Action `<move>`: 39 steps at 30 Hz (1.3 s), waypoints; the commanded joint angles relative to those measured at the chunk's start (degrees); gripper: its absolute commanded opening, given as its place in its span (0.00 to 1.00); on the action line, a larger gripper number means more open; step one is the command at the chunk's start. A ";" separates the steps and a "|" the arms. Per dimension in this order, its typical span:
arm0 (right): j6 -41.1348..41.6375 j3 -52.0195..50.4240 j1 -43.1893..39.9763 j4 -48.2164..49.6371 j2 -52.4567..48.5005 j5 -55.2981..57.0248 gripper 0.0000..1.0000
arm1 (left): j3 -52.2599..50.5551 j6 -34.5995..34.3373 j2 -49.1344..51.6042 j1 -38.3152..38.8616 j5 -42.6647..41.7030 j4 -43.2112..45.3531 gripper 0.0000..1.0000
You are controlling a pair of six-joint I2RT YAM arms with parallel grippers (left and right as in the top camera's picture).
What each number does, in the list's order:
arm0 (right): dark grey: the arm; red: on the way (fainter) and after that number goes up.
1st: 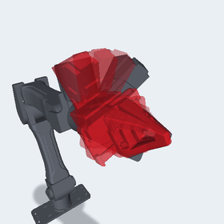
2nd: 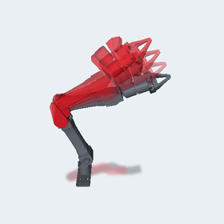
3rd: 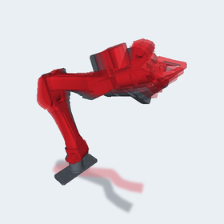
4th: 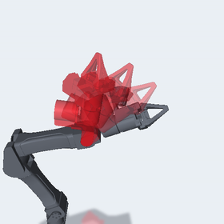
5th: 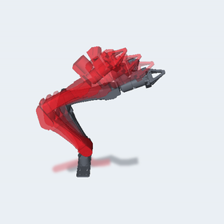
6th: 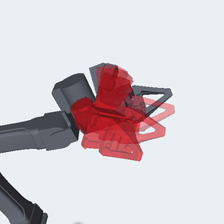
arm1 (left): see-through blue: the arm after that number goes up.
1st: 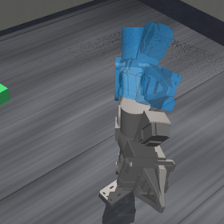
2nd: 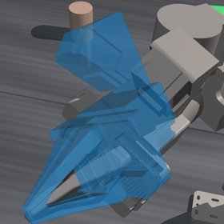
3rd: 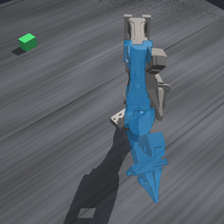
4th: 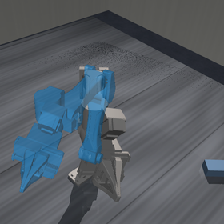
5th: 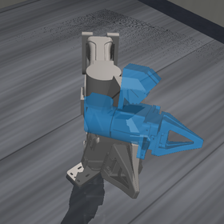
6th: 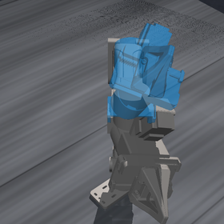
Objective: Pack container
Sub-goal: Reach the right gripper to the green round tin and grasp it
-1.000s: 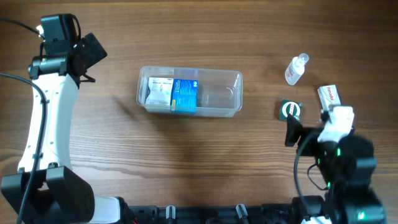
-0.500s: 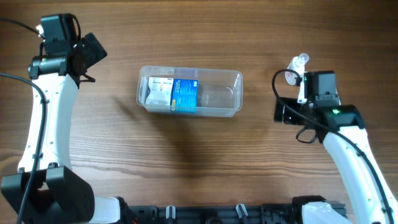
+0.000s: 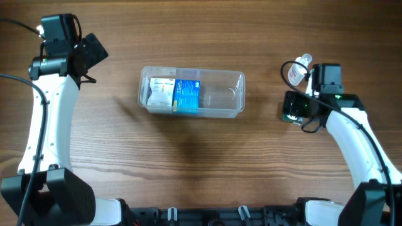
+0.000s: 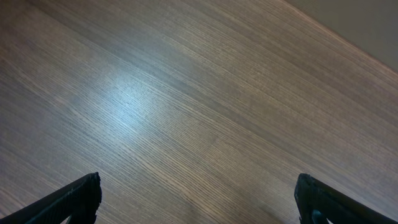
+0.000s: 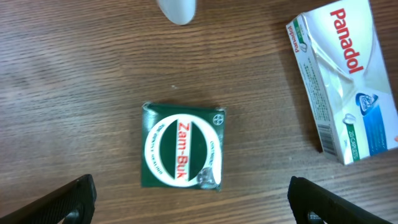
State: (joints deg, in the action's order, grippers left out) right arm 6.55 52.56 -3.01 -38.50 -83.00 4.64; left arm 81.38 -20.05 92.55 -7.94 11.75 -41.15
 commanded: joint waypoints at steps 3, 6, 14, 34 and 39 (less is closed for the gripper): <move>-5.03 0.31 -1.95 1.97 -3.41 -6.27 1.00 | 0.39 0.26 -0.61 -0.22 0.33 0.13 1.00; -4.55 -1.64 -1.95 6.21 -5.09 -7.78 1.00 | 0.39 0.26 -0.61 -0.22 0.33 0.13 1.00; -3.41 -2.49 -1.95 10.45 -10.29 -7.06 1.00 | 0.39 0.26 -0.61 -0.22 0.33 0.13 1.00; -1.84 -2.19 -1.95 12.00 -18.73 -5.14 0.72 | 0.39 0.26 -0.61 -0.22 0.33 0.13 1.00; -1.86 0.55 -1.95 7.61 -17.68 -5.11 0.63 | 0.39 0.26 -0.61 -0.22 0.33 0.13 1.00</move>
State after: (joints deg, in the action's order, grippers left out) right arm 4.05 52.14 -4.82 -28.67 -99.44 1.28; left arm 81.38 -20.05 92.55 -7.94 11.75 -41.15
